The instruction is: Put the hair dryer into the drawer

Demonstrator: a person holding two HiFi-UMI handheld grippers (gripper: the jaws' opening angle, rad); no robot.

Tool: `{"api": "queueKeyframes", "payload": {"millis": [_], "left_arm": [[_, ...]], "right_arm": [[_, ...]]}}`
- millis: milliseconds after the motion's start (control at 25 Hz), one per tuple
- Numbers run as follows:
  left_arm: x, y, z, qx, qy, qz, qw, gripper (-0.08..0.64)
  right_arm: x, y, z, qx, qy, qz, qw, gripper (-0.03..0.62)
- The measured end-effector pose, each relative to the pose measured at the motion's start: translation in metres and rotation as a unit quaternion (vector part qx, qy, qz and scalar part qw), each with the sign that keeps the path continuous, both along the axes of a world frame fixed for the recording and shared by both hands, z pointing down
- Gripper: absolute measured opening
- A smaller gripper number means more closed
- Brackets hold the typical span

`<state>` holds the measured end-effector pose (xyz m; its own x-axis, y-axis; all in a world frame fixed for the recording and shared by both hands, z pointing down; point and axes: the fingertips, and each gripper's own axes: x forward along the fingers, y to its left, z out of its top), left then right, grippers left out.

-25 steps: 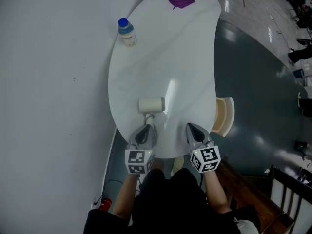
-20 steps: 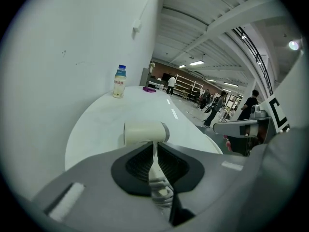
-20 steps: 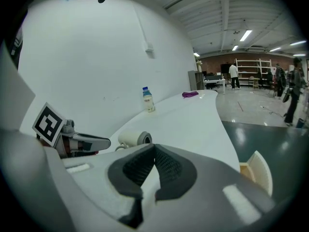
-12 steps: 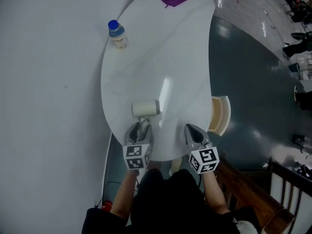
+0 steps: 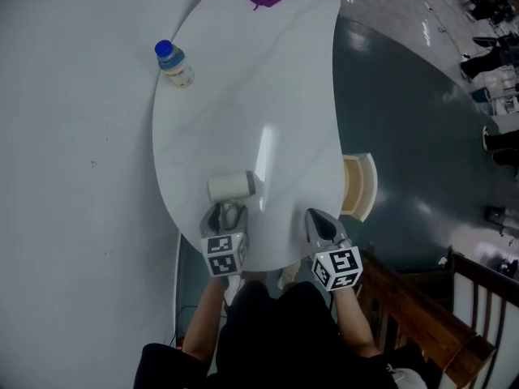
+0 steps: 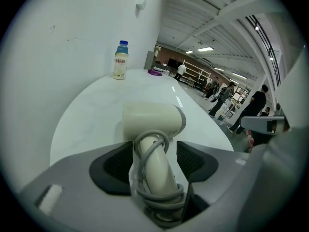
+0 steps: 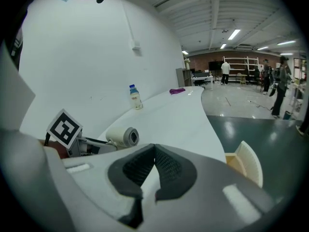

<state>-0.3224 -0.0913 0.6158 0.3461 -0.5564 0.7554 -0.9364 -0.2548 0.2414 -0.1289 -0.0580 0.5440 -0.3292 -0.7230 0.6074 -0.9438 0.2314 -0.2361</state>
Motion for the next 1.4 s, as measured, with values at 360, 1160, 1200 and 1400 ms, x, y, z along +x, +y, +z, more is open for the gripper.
{"api": "queueKeyframes", "payload": {"millis": [360, 1160, 1200, 1400], "left_arm": [[0.001, -0.007, 0.011, -0.007, -0.008, -0.008, 0.9999, 0.259], [0.008, -0.017, 0.023, -0.040, -0.011, 0.017, 0.9990, 0.268], [0.008, -0.017, 0.023, -0.040, -0.011, 0.017, 0.9990, 0.267], [0.008, -0.017, 0.023, -0.039, -0.007, 0.025, 0.9989, 0.249]], "right_arm": [[0.007, 0.004, 0.010, -0.017, -0.001, 0.015, 1.000, 0.003], [0.005, 0.000, 0.017, -0.029, -0.002, 0.030, 0.999, 0.003], [0.005, 0.001, 0.018, -0.030, -0.002, 0.031, 0.999, 0.003], [0.003, 0.002, 0.015, -0.030, 0.001, 0.029, 0.999, 0.003]]}}
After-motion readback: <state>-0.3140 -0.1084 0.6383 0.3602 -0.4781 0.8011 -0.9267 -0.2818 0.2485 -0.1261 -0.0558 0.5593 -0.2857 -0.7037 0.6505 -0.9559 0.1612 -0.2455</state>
